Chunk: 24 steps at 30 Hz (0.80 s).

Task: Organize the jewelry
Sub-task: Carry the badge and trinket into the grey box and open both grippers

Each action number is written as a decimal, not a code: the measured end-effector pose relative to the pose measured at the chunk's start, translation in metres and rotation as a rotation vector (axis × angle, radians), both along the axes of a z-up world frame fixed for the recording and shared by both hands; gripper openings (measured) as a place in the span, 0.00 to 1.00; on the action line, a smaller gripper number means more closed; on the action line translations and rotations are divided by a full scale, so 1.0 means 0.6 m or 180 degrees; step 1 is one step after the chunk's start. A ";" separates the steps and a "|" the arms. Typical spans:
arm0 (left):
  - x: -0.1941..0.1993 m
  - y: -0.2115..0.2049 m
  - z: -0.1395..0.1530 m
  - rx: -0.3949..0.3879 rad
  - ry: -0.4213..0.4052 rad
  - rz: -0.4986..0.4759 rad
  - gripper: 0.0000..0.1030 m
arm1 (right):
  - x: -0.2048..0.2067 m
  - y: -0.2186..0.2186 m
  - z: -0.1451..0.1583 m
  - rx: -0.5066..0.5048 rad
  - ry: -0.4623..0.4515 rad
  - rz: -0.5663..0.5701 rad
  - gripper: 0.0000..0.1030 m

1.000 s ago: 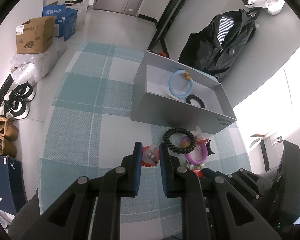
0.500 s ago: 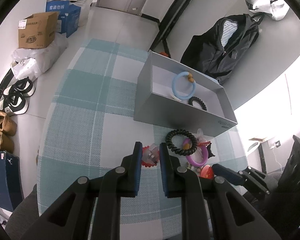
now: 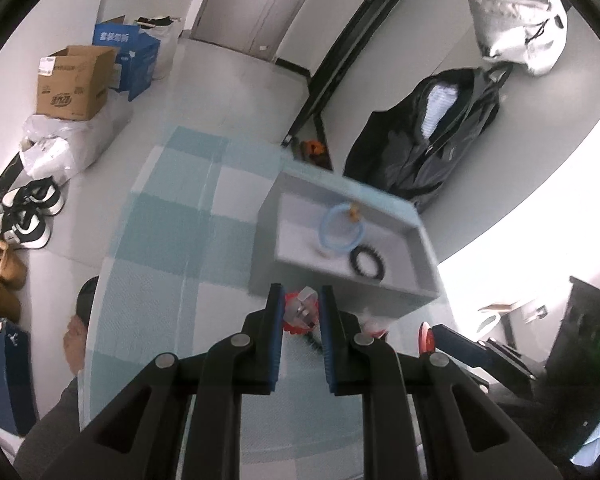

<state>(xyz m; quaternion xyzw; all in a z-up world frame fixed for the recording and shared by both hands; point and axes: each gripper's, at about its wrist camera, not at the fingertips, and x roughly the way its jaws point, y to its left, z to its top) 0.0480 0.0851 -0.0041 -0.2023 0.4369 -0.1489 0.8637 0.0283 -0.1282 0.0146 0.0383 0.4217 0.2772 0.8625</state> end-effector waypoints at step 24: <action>0.169 -0.071 0.001 0.0047 0.0352 -0.0393 0.12 | 0.195 -0.021 0.041 -0.0154 -0.0095 0.0303 0.41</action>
